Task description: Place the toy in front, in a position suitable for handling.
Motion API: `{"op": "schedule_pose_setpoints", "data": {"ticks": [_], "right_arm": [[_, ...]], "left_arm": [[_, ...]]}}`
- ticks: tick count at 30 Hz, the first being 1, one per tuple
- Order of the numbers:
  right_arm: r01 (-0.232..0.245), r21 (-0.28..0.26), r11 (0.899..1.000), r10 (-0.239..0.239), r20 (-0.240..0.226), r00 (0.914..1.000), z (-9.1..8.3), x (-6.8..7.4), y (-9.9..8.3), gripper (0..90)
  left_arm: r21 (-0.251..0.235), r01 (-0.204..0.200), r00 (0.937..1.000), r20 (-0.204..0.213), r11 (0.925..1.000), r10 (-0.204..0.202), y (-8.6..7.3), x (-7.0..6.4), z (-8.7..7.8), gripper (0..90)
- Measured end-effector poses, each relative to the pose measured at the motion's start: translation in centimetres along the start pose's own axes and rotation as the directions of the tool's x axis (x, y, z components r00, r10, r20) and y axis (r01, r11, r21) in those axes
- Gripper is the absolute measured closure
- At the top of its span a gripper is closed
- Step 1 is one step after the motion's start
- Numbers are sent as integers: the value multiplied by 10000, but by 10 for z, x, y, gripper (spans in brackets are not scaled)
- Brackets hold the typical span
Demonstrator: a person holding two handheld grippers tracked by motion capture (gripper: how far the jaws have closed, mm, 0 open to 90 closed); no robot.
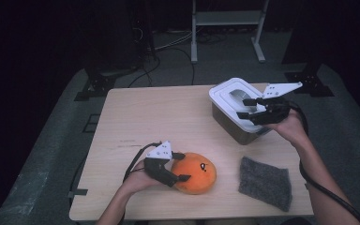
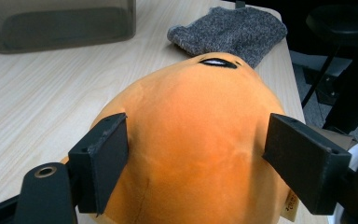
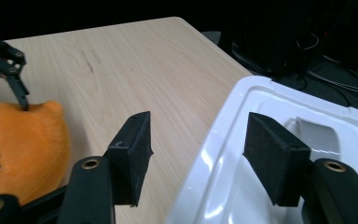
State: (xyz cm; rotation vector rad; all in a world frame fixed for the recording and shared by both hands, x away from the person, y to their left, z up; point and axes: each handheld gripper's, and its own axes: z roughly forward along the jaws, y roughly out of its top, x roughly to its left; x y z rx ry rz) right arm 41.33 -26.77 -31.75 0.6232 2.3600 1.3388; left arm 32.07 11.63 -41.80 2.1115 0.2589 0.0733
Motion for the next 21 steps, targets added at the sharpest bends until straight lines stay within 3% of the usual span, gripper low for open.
{"op": "schedule_pose_setpoints", "data": {"ticks": [13,21], "right_arm": [[-283,-3,9996,283,497,9984,4,-37,-1,409],[-495,137,9987,483,792,9957,12,-53,-5,416]], "left_arm": [[-241,103,9999,49,9997,-102,0,2,-5,188],[-477,140,9999,18,9988,-140,1,2,-9,169]]}}
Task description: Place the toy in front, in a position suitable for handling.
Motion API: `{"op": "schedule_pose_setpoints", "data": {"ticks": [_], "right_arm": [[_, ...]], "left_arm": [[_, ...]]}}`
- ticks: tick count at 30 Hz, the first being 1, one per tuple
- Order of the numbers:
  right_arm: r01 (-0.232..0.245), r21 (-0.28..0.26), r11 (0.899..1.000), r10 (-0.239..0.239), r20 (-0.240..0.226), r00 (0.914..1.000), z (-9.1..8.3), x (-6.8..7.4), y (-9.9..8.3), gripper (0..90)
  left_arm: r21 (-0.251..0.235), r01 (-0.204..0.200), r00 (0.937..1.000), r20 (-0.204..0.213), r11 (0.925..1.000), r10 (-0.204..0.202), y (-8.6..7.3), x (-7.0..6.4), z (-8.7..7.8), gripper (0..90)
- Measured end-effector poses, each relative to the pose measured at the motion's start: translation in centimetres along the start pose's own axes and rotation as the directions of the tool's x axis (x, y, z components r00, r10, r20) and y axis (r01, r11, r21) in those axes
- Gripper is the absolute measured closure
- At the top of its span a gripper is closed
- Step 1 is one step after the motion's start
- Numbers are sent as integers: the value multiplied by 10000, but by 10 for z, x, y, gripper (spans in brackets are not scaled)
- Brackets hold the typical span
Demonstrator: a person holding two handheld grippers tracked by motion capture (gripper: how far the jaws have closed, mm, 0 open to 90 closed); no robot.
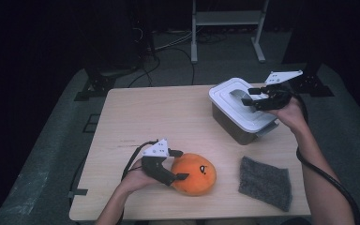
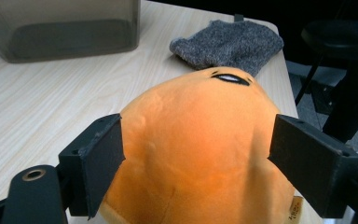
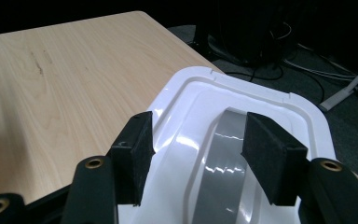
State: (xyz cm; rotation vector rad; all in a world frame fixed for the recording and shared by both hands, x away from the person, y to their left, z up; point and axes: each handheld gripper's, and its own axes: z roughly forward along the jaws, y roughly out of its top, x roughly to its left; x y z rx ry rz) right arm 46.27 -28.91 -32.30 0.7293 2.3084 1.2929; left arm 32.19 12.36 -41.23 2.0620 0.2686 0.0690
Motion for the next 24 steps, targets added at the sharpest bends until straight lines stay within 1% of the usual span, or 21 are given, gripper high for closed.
{"op": "schedule_pose_setpoints", "data": {"ticks": [4,9,12,14,18,19,24], "right_arm": [[-79,108,9999,77,210,9998,5,-5,-2,426],[-145,294,9995,132,438,9990,13,-8,-6,450],[-197,342,9992,179,526,9985,18,-10,-9,477],[-197,306,9993,182,505,9986,20,-10,-10,511],[-138,292,9995,117,708,9974,25,-10,-11,562],[-133,380,9992,105,727,9973,25,-11,-11,573],[-106,336,9994,79,782,9969,27,-11,-11,575]], "left_arm": [[0,59,10000,-42,10000,-59,0,1,-2,156],[-192,161,9998,-78,9997,-163,0,3,-6,155],[-191,186,9998,-67,9996,-188,0,2,-6,155],[-160,190,9998,-53,9997,-191,0,3,-6,155],[-156,193,9998,-55,9997,-194,0,2,-6,155],[-155,186,9998,-64,9997,-187,0,2,-6,155],[-126,204,9998,-67,9997,-204,-1,3,-6,155]]}}
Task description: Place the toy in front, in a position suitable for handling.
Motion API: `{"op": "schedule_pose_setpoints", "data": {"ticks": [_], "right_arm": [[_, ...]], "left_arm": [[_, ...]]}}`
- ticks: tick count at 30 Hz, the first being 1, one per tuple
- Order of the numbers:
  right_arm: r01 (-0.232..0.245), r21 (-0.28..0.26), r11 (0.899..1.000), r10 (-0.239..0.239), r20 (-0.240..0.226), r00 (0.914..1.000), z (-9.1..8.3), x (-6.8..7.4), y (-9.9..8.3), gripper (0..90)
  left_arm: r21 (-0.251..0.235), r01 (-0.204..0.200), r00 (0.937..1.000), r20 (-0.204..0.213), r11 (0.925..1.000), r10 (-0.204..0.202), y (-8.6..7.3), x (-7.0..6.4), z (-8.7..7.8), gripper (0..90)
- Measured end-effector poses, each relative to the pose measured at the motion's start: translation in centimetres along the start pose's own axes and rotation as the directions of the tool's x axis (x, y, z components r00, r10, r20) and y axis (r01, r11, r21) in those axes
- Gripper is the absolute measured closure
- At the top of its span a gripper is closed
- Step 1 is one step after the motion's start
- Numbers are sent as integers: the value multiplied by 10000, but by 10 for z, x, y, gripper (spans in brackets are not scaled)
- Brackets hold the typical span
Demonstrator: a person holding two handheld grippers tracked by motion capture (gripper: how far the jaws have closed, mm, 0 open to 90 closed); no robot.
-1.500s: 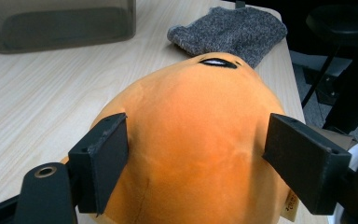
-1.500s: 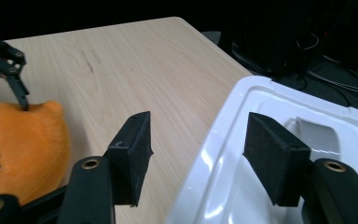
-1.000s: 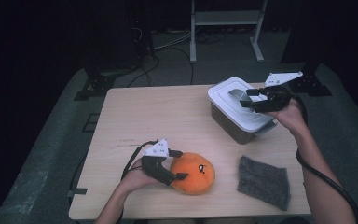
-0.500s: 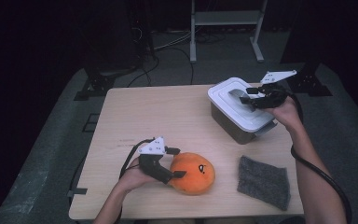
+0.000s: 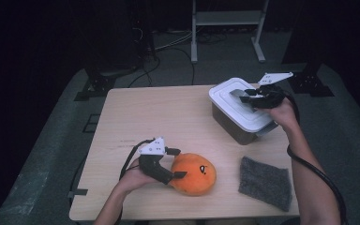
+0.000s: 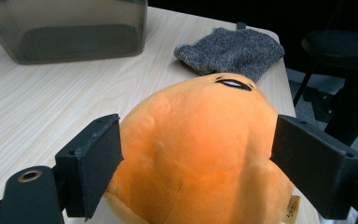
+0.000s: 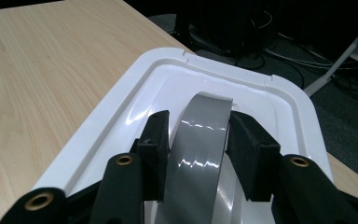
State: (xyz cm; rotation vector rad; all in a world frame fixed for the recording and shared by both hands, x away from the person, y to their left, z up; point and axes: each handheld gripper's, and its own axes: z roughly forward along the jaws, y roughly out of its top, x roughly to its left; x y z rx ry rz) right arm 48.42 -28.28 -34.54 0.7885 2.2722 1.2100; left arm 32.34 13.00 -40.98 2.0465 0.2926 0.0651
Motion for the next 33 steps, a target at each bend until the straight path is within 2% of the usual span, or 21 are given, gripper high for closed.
{"op": "schedule_pose_setpoints", "data": {"ticks": [10,14,15,18,22,30,33], "right_arm": [[-158,-88,9998,159,21,9999,0,-1,-2,606],[-118,-31,9999,117,-362,9993,1,1,-1,655],[27,-21,10000,-28,-452,9990,1,1,-1,656],[54,2,10000,-54,-479,9988,3,4,2,656],[161,-78,9998,-166,-755,9970,6,8,4,656],[315,-135,9994,-331,-1427,9892,18,20,13,657],[425,-204,9989,-454,-1728,9839,24,27,17,657]], "left_arm": [[-57,-27,10000,12,10000,27,1,0,-1,155],[-46,-46,10000,17,10000,46,1,0,-1,155],[-42,-61,10000,14,10000,61,1,-1,-1,155],[-72,-52,10000,39,10000,52,1,-1,-1,155],[-52,-148,9999,68,9999,148,2,-2,-1,155],[-105,-263,9996,130,9996,264,3,-3,-2,155],[-121,-302,9994,169,9995,304,4,-4,-1,155]]}}
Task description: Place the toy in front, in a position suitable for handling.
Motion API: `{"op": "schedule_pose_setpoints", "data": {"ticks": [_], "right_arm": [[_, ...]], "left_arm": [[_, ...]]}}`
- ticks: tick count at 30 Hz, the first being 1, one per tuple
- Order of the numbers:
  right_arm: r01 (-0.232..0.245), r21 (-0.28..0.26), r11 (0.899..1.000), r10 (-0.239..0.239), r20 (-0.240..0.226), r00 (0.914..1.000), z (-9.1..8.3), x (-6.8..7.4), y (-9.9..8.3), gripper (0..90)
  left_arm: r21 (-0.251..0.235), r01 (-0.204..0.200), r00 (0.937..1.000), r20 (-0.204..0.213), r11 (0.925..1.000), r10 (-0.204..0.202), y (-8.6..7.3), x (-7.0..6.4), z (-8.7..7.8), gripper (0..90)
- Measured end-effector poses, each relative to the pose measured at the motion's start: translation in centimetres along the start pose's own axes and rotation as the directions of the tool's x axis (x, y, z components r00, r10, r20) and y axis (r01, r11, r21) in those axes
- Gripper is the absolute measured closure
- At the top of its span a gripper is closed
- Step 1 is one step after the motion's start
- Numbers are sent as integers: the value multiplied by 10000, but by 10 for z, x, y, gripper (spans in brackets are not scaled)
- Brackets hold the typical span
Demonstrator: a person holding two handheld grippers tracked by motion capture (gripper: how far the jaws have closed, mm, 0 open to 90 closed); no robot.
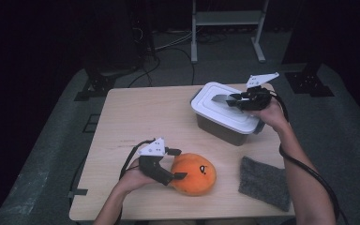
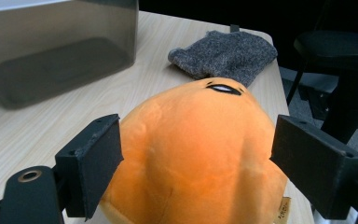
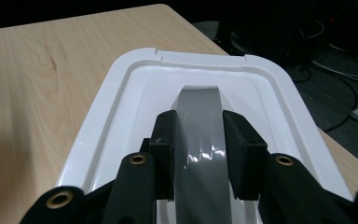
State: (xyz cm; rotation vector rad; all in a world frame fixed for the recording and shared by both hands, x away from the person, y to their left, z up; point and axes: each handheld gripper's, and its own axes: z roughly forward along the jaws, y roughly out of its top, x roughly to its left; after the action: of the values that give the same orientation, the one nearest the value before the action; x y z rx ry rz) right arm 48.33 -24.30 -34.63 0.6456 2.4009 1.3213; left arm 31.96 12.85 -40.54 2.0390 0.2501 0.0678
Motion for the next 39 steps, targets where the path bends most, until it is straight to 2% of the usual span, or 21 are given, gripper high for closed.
{"op": "schedule_pose_setpoints", "data": {"ticks": [9,15,20,32,39], "right_arm": [[472,-13,9989,-471,-884,9950,22,19,15,656],[756,-26,9971,-752,-1390,9874,36,32,26,656],[1033,-75,9946,-1031,-1737,9794,44,41,31,656],[1277,-235,9915,-1297,-2260,9655,55,54,38,656],[1345,-213,9907,-1357,-2346,9626,59,58,41,656]], "left_arm": [[-196,-61,10000,35,9998,61,3,-2,-3,155],[-237,-31,10000,52,9997,33,3,-2,-4,146],[-151,-166,9998,68,9997,167,3,-3,-3,146],[-66,-218,9995,212,9997,219,3,-4,-3,146],[-57,-274,9993,244,9996,275,3,-4,-2,146]]}}
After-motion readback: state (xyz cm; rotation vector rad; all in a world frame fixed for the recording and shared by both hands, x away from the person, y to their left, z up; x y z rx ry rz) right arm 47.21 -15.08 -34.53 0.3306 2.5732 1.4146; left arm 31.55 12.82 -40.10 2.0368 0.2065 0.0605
